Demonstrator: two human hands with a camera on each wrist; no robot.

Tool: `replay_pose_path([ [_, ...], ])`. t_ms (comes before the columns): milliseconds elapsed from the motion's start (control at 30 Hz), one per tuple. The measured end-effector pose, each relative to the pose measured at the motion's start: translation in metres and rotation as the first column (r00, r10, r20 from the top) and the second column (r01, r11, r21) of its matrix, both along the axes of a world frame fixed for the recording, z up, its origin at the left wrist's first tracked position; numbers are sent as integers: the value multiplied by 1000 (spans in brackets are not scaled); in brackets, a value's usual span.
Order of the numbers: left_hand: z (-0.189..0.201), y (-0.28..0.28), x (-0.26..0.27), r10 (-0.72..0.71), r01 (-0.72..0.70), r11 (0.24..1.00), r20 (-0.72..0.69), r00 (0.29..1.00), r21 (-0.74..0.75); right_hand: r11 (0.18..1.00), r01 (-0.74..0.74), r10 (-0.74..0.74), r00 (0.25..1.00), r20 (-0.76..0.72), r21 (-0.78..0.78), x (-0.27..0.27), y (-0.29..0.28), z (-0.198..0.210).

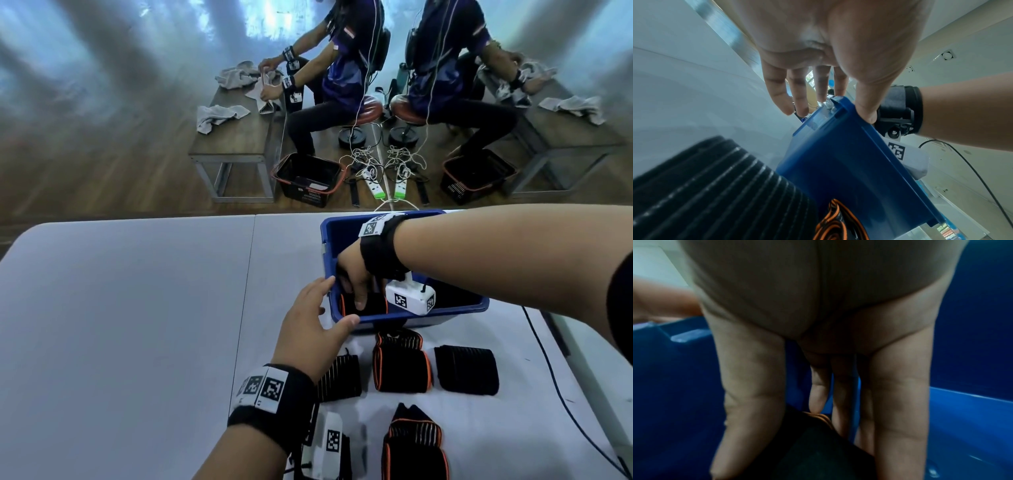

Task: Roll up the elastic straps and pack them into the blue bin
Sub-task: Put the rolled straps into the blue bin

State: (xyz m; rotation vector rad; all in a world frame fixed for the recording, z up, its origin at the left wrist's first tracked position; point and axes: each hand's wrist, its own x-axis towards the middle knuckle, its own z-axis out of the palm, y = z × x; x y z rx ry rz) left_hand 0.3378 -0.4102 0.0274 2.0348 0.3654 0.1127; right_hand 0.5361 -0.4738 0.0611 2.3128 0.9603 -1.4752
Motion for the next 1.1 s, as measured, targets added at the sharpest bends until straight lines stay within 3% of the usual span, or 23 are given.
replay_pose_path([
  [233,-4,-1,0,8,-8,1000,5,1000,2,990,139,-138,990,-20,39,3,-7,-4],
  [400,-2,-1,0,1,-1,1000,1,1000,-3,998,59,-60,998,16,37,0,-1,-1],
  [600,-3,1,0,1,-1,1000,-4,1000,-4,987,-116,84,961,264,107,-5,-2,14],
  [733,-3,1,1,2,-2,1000,1,1000,3,930,-149,-7,906,422,336,-14,-35,48],
  [867,-3,0,0,8,-8,1000,24,1000,-2,807,-43,-221,903,368,590,-44,-88,89],
  [967,-3,-2,0,13,-13,1000,18,1000,12,744,90,-327,913,244,662,-80,-129,97],
  [1100,-3,-4,-2,22,-22,999,-4,1000,25,820,160,-306,934,184,549,-122,-165,62],
])
